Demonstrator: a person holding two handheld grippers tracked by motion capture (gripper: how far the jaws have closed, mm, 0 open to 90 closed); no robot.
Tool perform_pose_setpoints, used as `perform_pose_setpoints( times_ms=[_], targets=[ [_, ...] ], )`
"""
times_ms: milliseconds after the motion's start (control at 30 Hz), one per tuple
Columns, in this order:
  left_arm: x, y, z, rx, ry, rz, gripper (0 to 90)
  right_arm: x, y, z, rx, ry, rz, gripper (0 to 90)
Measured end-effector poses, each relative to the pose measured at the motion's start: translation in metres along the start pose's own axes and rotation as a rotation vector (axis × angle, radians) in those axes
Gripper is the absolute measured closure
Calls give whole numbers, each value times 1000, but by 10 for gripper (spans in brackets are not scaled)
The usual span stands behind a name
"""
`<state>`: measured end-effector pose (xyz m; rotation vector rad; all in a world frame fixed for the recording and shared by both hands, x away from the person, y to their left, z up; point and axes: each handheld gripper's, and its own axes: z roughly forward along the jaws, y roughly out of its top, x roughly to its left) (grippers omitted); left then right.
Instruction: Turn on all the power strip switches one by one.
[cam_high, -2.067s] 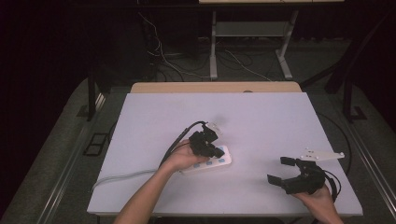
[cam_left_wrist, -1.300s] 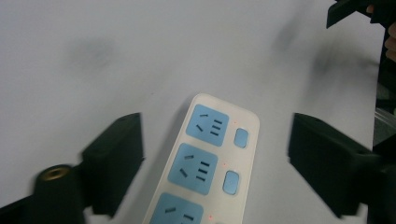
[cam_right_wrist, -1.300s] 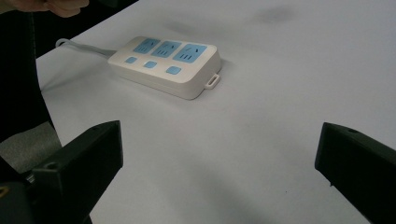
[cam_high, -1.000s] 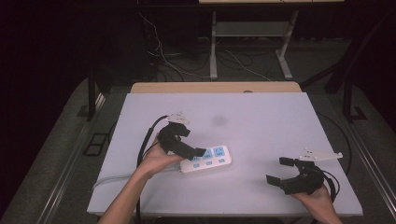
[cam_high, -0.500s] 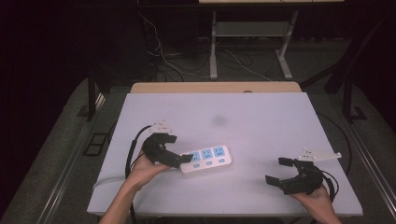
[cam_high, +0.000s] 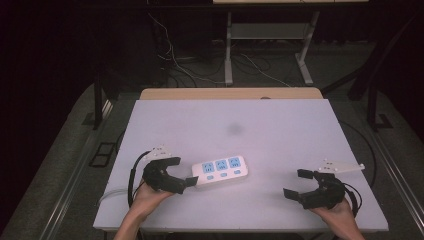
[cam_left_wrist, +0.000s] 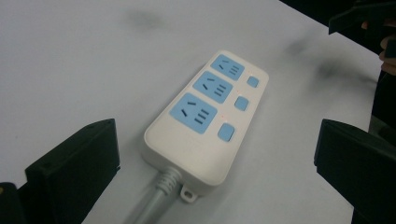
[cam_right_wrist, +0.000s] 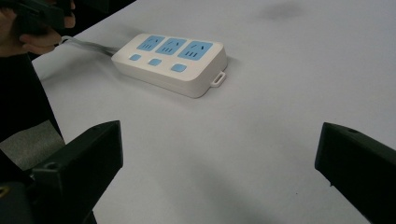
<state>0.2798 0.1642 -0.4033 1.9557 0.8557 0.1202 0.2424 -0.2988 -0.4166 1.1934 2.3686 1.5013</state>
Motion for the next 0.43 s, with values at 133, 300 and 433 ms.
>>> perform_pose_setpoints(
  times_ms=[133, 300, 433],
  targets=[
    [1, -9, -2, -24, 6, -14, 0, 0, 0, 0, -1, 1, -1, 10],
    [1, -17, 0, -52, 4, -24, 0, 1, 0, 0, -3, 4, -3, 10],
    [2, -21, 2, -47, 5, -30, 0, 2, -1, -1, -4, 4, -3, 10]
  ],
)
